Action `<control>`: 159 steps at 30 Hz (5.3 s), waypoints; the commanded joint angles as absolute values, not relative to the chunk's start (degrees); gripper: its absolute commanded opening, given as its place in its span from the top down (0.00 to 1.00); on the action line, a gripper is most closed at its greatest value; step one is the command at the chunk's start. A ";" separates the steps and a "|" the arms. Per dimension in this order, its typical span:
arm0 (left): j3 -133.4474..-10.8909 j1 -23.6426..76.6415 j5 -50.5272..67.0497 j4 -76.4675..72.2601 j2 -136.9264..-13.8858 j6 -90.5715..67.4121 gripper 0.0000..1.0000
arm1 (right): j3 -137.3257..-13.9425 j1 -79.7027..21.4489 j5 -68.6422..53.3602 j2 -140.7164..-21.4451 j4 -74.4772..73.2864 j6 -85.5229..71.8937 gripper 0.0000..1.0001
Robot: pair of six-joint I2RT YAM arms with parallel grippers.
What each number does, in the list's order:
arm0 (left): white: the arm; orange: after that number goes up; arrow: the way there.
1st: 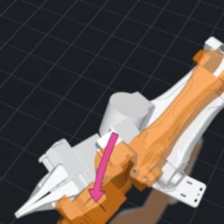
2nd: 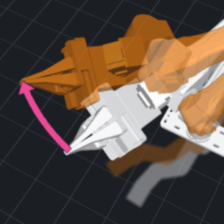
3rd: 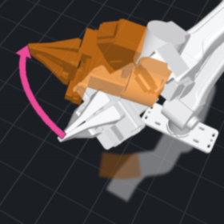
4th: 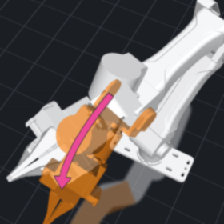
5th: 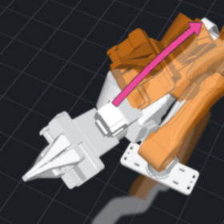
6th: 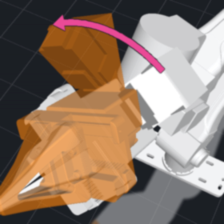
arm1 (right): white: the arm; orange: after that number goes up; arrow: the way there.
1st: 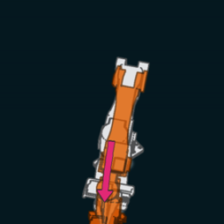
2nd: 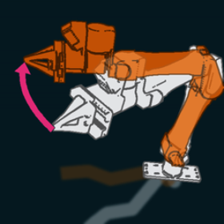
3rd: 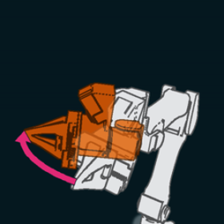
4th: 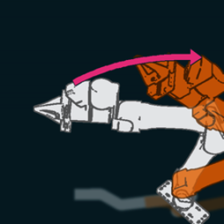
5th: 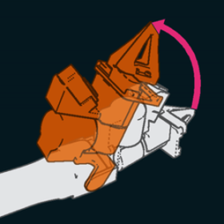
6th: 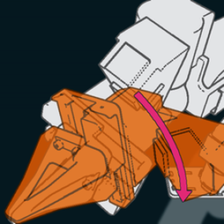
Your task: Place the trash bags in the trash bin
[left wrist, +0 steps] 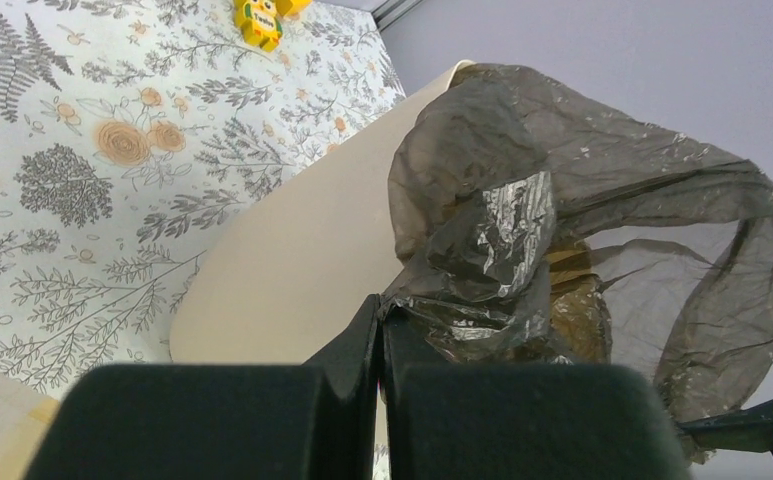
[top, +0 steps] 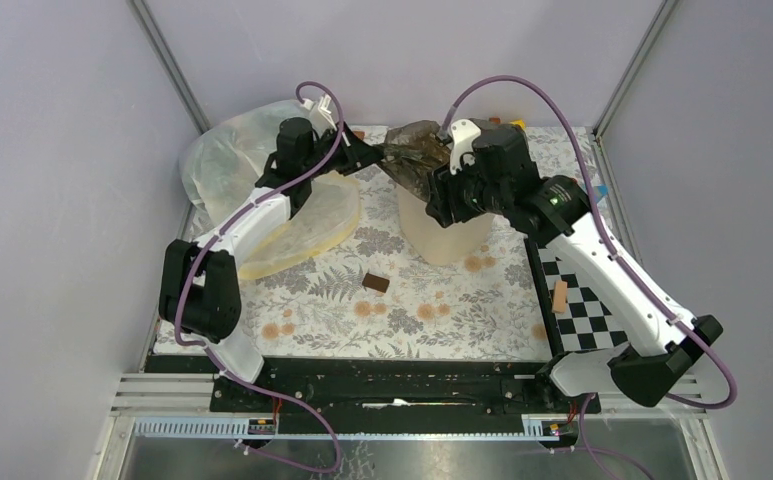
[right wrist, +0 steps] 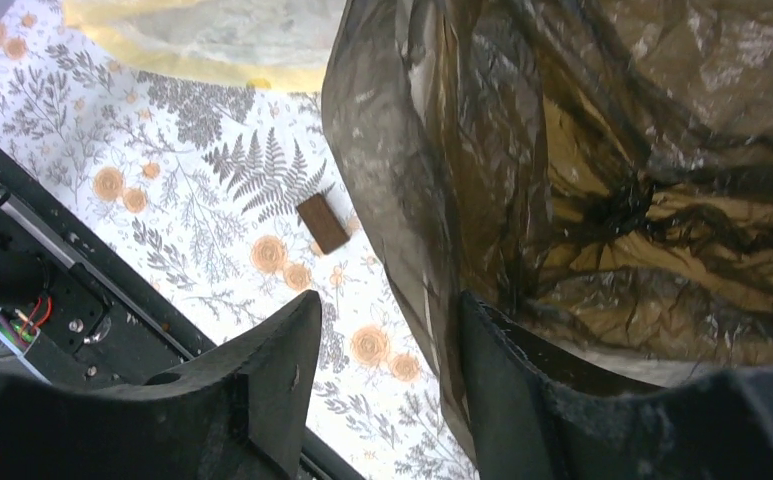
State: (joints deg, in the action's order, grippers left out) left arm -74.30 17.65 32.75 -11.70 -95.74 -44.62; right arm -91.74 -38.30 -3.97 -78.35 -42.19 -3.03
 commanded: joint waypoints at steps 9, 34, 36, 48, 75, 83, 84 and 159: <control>-70.42 17.31 35.59 -15.63 -92.12 -44.83 1.00 | -88.12 -38.78 -7.04 -74.09 -44.87 -4.05 0.65; -76.00 16.79 32.97 -18.01 -102.18 -44.15 0.79 | -75.53 -38.78 8.69 -65.24 -36.04 -9.27 0.18; -75.66 16.70 32.83 -18.29 -101.56 -43.77 0.69 | -77.11 -38.77 11.84 -65.24 -37.21 -9.53 0.16; -75.35 16.53 32.33 -20.87 -100.46 -43.00 0.56 | -82.68 -37.41 26.75 -66.11 -37.38 -10.11 0.13; -77.24 15.91 35.28 -22.56 -107.99 -45.43 1.00 | -74.16 -11.69 10.79 -73.27 -23.28 -15.83 0.41; -82.34 16.05 44.85 -24.93 -113.81 -47.55 1.00 | -74.60 -7.68 -0.61 -76.80 -19.56 -16.44 0.43; -82.63 16.04 45.23 -25.40 -114.22 -47.99 1.00 | -74.45 -7.39 -1.76 -76.81 -19.00 -16.38 0.44; -74.78 15.42 30.54 -16.35 -100.84 -44.07 0.47 | -93.92 -9.69 -39.06 -85.92 -23.28 6.32 0.38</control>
